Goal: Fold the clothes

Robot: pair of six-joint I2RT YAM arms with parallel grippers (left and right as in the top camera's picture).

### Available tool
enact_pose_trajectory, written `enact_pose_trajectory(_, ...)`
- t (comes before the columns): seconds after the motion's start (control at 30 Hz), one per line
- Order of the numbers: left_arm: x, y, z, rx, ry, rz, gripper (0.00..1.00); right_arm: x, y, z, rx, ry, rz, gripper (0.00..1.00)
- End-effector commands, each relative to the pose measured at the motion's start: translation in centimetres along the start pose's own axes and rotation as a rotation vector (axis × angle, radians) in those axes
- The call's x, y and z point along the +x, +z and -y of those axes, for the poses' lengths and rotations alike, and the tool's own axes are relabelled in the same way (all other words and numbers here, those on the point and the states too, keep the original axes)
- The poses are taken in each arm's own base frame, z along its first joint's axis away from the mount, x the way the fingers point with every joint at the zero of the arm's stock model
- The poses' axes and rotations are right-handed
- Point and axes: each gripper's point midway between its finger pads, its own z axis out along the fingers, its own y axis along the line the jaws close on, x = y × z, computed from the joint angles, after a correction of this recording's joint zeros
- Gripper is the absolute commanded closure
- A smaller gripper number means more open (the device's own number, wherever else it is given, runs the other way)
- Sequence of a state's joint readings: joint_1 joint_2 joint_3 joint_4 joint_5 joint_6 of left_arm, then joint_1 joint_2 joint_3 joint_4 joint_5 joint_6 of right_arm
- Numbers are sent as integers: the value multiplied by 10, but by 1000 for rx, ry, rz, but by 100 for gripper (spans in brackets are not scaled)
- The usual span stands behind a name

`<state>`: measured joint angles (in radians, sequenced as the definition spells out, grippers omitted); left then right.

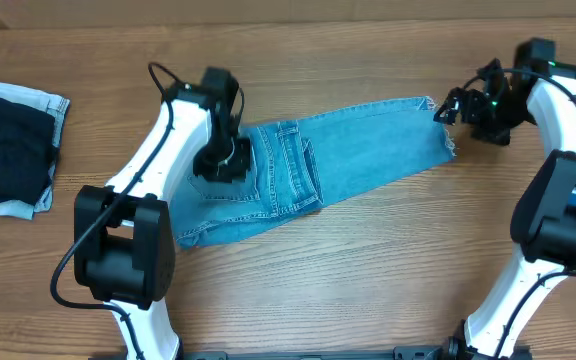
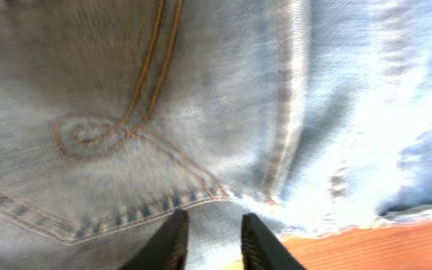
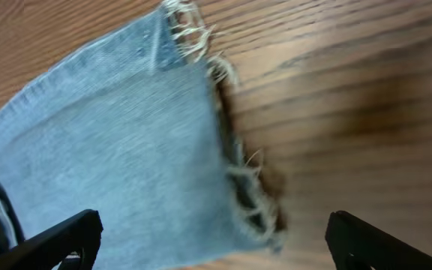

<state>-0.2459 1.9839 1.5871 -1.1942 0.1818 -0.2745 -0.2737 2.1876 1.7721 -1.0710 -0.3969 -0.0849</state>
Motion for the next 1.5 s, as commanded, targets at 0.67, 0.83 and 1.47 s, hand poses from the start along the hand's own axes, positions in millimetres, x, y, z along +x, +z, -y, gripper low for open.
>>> enact_pose_trajectory(0.67,1,-229,44,157,118,486,55,43,90,-49,-230,-129,-162,57)
enact_pose_trajectory(0.83,2,-228,46,166,120,482,55,35,73,-40,-221,-15,-151,95)
enact_pose_trajectory(1.47,3,-228,48,178,123,476,55,18,-160,-50,-48,36,293,96)
